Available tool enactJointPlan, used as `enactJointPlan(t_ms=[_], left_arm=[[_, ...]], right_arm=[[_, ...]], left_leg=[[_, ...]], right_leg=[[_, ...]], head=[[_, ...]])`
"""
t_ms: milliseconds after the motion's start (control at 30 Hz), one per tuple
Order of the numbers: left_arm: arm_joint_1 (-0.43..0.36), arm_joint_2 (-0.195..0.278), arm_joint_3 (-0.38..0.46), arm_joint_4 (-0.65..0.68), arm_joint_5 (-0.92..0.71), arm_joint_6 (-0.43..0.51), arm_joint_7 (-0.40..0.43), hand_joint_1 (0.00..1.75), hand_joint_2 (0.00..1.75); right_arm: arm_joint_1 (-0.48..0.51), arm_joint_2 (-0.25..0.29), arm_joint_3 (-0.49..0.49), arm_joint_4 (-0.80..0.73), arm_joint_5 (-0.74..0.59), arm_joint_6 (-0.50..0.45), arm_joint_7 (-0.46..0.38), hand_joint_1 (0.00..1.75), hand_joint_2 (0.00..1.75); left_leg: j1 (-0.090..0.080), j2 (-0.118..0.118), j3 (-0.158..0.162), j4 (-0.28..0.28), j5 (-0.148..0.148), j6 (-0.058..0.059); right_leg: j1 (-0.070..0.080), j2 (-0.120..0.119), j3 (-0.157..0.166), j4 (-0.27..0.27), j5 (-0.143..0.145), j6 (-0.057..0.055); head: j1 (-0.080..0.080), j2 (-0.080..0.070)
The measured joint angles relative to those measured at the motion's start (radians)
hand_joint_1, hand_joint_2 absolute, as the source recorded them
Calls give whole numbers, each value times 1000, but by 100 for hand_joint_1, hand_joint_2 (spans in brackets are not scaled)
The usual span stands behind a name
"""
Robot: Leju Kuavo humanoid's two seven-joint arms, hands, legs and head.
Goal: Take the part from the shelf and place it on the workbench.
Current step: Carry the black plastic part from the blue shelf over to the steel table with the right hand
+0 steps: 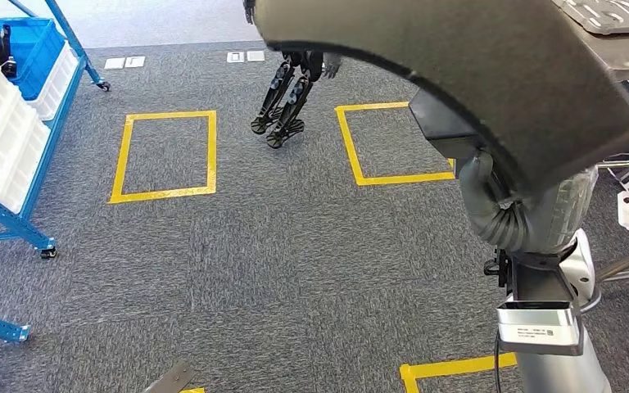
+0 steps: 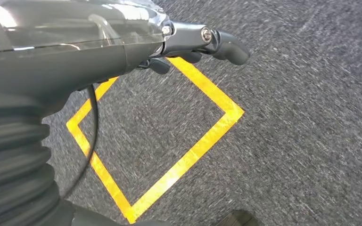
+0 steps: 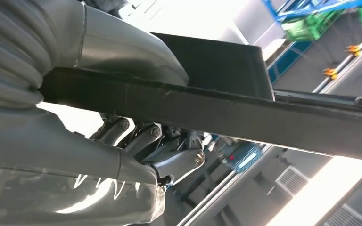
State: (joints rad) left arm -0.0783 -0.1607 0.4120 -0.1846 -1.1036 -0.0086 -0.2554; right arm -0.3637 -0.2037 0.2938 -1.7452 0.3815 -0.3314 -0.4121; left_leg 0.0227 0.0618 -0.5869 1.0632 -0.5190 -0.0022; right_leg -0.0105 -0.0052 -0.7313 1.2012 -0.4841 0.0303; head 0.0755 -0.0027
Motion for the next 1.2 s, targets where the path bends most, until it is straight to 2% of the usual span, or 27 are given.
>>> enactJointPlan(t_ms=[67,100,133,200,233,300,333,400,433,467,500,533,600,667,733,767,833,867,900,933,967,1000,1033,1067,1100,1167,1200], left_arm=[[0,0,0,0,0,1,-1,0,175],[0,0,0,0,0,1,-1,0,175],[1,0,0,0,0,1,-2,0,175],[-1,0,0,0,0,2,-3,0,175],[-3,0,0,0,0,2,-5,0,175],[-6,0,-1,-1,0,2,-6,0,175],[-5,0,-1,0,0,2,-7,0,175],[-1,0,-2,0,0,1,-6,0,175],[1,0,-2,0,-1,1,-6,0,175],[2,0,-1,0,-1,1,-5,0,175],[3,0,-1,0,-1,1,-4,0,175],[3,0,-1,0,-1,1,-4,0,175],[3,0,-2,0,-1,1,-2,0,175],[4,0,-2,1,-1,1,0,0,175],[4,0,-1,1,-2,1,1,0,175],[3,0,-1,0,-2,1,1,0,175],[3,2,0,0,-2,2,1,0,175],[4,2,1,0,-2,2,1,0,175],[6,3,1,0,-2,2,1,0,175],[7,3,1,0,-2,2,1,0,175],[8,3,1,0,-2,2,1,0,175],[8,3,1,0,-2,2,1,0,175],[7,3,1,0,-2,2,1,0,175],[7,3,1,0,-2,2,1,0,175],[7,3,1,0,-2,2,1,0,175],[7,3,1,0,-2,2,1,0,175],[7,3,1,0,-2,2,2,0,175]], right_arm=[[-1,0,0,0,0,0,0,175,175],[-1,1,0,1,0,-1,0,175,175],[0,1,0,1,0,-1,0,175,175],[2,0,-1,0,0,-2,0,175,175],[1,1,-2,-1,0,-4,0,175,175],[-2,2,-2,-2,0,-5,-1,175,175],[-3,2,-2,-3,0,-5,-1,175,175],[-3,4,0,-3,0,-5,-1,175,175],[-2,5,0,-3,0,-5,0,175,175],[-2,6,1,-3,0,-5,0,175,175],[-2,6,2,-3,1,-4,0,175,175],[-3,6,2,-3,1,-4,0,175,175],[-7,6,3,-3,3,-3,0,175,175],[-9,5,5,-2,4,-3,0,175,175],[-8,3,7,-2,5,-4,0,175,175],[-7,2,7,-2,5,-4,0,175,175],[-8,0,8,-2,6,-6,0,175,175],[-8,0,8,-2,6,-7,0,175,175],[-7,0,10,-2,6,-8,0,175,175],[-5,0,11,-2,6,-9,0,175,175],[-3,0,12,-2,6,-9,0,175,175],[-2,0,13,-2,6,-10,0,175,175],[-2,0,13,-2,6,-10,0,175,175],[-2,0,13,-1,6,-10,0,175,175],[-2,0,13,-1,6,-10,0,175,175],[-3,0,15,-2,6,-11,0,175,175],[-2,0,15,-2,6,-12,0,175,175]], left_leg=[[-3,20,8,-1,-8,-7],[-6,28,12,-2,-11,-11],[-8,37,15,-4,-13,-15],[-7,50,25,-8,-20,-25],[-5,38,27,0,-28,-29],[-2,-8,11,51,-58,-33],[-2,-32,-12,99,-80,-32],[-3,-52,-75,216,-122,-33],[-4,-57,-104,262,-130,-33],[-4,-59,-120,276,-121,-33],[-3,-61,-117,250,-92,-33],[-1,-68,-98,192,-51,-34],[7,-108,-50,69,8,-37],[9,-132,-30,20,19,-35],[6,-114,-28,15,20,-25],[6,-104,-26,13,20,-19],[8,-82,-22,8,21,-6],[6,-70,-20,7,20,-2],[5,-58,-19,7,19,1],[4,-44,-19,7,17,3],[3,-31,-18,7,15,4],[2,-18,-16,7,12,5],[1,-7,-13,7,9,4],[0,4,-8,7,6,3],[-1,14,-3,6,1,0],[-6,32,5,4,-6,-8],[-8,42,9,2,-8,-12]], right_leg=[[11,-42,60,-115,39,-3],[18,-57,74,-143,43,-5],[25,-60,77,-150,37,-7],[23,-39,80,-157,37,-15],[20,-29,85,-161,37,-21],[11,-13,97,-167,37,-31],[10,-5,100,-167,35,-35],[10,15,103,-167,33,-39],[9,28,104,-166,32,-40],[9,42,105,-166,32,-40],[7,56,107,-165,30,-39],[5,70,109,-162,28,-36],[2,96,107,-153,21,-26],[1,118,101,-148,19,-15],[-2,132,99,-151,22,-7],[-1,122,96,-148,19,-3],[3,72,71,-97,-11,1],[4,44,42,-40,-38,3],[3,29,8,27,-66,4],[2,23,-24,85,-84,5],[1,20,-45,119,-86,5],[1,18,-45,113,-69,4],[1,14,-27,72,-39,3],[3,-4,7,2,-1,1],[11,-30,41,-64,23,-3],[24,-71,81,-146,39,-10],[30,-72,83,-151,33,-13]], head=[[4,0],[5,0],[3,0],[-2,0],[-5,0],[-13,0],[-19,0],[-32,0],[-37,0],[-41,0],[-43,0],[-45,0],[-49,0],[-53,0],[-53,0],[-52,0],[-41,0],[-34,0],[-29,0],[-26,0],[-23,0],[-20,0],[-17,0],[-13,0],[-10,0],[-6,0],[-6,0]])
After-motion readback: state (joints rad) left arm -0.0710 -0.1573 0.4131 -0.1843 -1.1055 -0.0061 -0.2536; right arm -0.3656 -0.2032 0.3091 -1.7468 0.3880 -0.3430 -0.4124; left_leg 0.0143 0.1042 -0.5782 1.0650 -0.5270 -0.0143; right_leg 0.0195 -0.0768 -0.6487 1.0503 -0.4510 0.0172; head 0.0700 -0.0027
